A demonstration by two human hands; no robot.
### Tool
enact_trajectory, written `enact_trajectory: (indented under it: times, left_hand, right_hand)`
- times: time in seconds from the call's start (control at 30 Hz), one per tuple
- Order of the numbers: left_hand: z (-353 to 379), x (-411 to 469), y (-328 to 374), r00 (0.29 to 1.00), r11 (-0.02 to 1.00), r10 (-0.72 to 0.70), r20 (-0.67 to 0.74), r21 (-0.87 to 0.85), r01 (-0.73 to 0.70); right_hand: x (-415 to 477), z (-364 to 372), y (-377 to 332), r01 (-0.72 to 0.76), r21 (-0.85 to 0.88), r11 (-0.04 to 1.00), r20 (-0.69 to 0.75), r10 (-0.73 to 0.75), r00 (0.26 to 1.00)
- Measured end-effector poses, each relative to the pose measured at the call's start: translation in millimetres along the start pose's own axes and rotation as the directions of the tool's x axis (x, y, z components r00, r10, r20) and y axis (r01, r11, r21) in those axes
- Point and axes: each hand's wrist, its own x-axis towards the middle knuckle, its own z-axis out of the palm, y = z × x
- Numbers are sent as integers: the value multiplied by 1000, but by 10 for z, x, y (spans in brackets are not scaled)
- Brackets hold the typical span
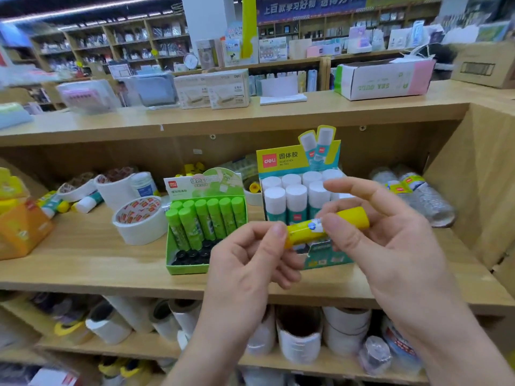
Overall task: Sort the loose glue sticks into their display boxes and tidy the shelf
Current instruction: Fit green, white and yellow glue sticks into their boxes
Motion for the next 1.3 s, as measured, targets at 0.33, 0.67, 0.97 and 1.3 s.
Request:
enact_trajectory:
  times: [0.33,0.67,0.97,1.3]
  left_hand:
    - [-579,-71,107,977,970,-189,-97,140,201]
    - [-2158,10,126,944,845,144,-297,534,40]
    - [-4622,233,118,859,198,427,-283,956,216]
    - [-5145,210,48,945,173,322,55,978,-116]
  right_hand:
    - [67,748,206,-77,118,990,24,74,997]
    - [282,2015,459,-137,154,979,36,133,991]
    - [495,3585,753,-56,148,987,-44,63,997]
    - [940,4491,987,39,-60,997,-69,-43,997]
